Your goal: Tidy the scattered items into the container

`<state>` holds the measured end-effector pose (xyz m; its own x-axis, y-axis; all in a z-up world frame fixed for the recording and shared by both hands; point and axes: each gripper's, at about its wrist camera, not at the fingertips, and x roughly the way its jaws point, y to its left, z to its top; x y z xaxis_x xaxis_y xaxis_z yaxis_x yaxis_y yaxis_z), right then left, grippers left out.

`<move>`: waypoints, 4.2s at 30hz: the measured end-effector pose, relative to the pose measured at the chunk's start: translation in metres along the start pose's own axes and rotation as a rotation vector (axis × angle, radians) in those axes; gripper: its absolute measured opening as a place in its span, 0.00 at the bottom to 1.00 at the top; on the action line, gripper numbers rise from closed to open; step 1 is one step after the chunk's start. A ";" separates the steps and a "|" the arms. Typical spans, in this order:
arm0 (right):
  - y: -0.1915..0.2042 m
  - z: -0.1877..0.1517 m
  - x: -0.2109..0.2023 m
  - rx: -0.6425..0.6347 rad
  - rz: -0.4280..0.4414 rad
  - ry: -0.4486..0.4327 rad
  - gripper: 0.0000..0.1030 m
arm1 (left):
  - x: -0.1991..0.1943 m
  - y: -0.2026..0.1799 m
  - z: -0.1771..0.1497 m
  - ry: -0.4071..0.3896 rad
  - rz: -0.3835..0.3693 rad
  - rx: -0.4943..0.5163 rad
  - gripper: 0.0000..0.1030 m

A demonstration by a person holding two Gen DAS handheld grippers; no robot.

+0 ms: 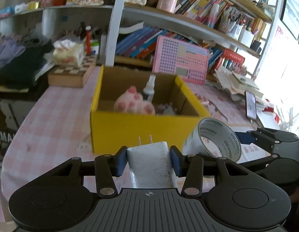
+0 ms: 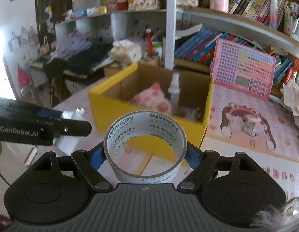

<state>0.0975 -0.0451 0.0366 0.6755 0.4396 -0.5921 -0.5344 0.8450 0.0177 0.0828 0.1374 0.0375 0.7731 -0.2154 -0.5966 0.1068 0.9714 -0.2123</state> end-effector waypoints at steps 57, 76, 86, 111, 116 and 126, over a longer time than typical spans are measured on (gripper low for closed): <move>-0.071 0.088 0.109 -0.178 -0.030 0.061 0.89 | 0.109 0.006 0.094 -0.002 0.054 0.039 0.66; -0.028 0.021 0.021 -0.020 -0.096 0.025 0.89 | 0.016 0.006 0.019 0.006 0.092 0.033 0.74; -0.010 -0.038 -0.006 0.069 -0.176 0.088 0.87 | -0.005 0.010 -0.028 0.062 0.149 -0.015 0.82; -0.016 -0.091 -0.048 0.170 -0.282 0.194 0.76 | 0.002 -0.038 -0.075 0.209 0.041 0.044 0.87; -0.032 -0.100 -0.057 0.218 -0.326 0.199 0.74 | 0.013 -0.060 -0.071 0.220 -0.013 0.109 0.87; -0.076 -0.108 -0.070 0.270 -0.393 0.195 0.73 | 0.042 -0.111 -0.061 0.242 -0.122 0.218 0.87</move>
<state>0.0359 -0.1728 -0.0102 0.6775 0.0300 -0.7349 -0.0920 0.9948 -0.0442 0.0653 0.0147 -0.0112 0.5787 -0.3233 -0.7488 0.3401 0.9301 -0.1387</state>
